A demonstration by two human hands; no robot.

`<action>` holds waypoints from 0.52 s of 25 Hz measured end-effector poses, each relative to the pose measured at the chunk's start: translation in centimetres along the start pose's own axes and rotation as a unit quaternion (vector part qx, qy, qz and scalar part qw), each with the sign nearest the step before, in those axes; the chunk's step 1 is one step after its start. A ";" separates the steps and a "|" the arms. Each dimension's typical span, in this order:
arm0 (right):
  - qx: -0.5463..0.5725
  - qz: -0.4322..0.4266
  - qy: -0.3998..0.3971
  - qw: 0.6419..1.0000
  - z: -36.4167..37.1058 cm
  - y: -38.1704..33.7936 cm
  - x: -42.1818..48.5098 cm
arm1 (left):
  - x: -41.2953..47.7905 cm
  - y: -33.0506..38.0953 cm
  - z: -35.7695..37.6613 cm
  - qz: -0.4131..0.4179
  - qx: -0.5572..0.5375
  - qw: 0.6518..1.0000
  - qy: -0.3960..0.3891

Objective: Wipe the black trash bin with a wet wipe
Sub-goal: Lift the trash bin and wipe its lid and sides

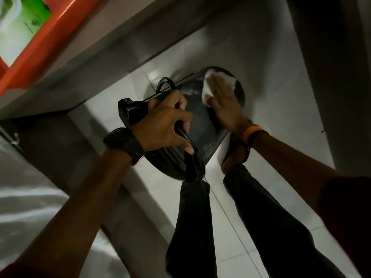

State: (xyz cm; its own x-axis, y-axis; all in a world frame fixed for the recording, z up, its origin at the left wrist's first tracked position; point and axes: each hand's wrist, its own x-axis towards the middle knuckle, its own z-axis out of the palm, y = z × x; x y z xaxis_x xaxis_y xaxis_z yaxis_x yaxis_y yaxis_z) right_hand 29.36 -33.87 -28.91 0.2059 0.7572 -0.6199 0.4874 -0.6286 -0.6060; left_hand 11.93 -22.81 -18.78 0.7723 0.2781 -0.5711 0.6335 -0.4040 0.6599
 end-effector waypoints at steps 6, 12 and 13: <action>-0.087 -0.178 -0.092 0.976 -0.8 -1.2 1.6 | -0.4 -0.3 0.8 0.031 0.031 0.999 -0.021; -0.028 -0.126 -0.163 0.978 -0.3 -4.3 2.3 | -1.3 -1.0 2.2 0.070 0.068 0.995 -0.017; -0.013 -0.170 -0.176 0.970 0.1 -3.6 0.8 | -1.7 -1.3 2.3 0.058 0.061 0.996 -0.015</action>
State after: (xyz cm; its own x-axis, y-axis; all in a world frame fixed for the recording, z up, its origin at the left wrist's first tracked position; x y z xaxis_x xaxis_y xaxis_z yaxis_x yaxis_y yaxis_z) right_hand 27.67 -31.02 -27.23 -0.2702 0.8093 -0.5216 0.4981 -0.3461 -0.7950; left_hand 9.66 -24.75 -19.82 0.8368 0.1978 -0.5105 0.5286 -0.5344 0.6595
